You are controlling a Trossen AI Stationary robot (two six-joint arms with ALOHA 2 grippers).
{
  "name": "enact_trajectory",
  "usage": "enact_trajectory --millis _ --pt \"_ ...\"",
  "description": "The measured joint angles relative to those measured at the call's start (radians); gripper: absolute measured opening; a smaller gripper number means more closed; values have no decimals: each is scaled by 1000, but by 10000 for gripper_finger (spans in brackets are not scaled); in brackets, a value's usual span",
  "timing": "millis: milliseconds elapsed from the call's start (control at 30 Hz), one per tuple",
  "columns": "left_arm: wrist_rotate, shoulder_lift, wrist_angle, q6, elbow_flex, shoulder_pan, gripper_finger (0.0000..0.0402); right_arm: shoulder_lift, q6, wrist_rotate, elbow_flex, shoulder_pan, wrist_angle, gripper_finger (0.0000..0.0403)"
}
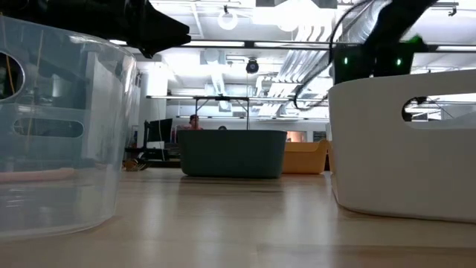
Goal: Sort silverware by color (type)
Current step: Put the light orange fork into the yellow bin
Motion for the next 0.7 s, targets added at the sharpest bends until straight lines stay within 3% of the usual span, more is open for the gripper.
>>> enact_trajectory --millis 233,367,500,700 --pt "0 0 -1 -3 0 0 168 -162 -53 94 -22 175 37 1" --pt "0 0 8 -3 0 0 168 -292 -162 110 -101 269 197 1" --pt "0 0 17 -3 0 0 168 -398 -413 63 -217 318 609 1" --pt "0 0 19 10 0 0 168 -411 -833 -274 -378 279 1372 0"
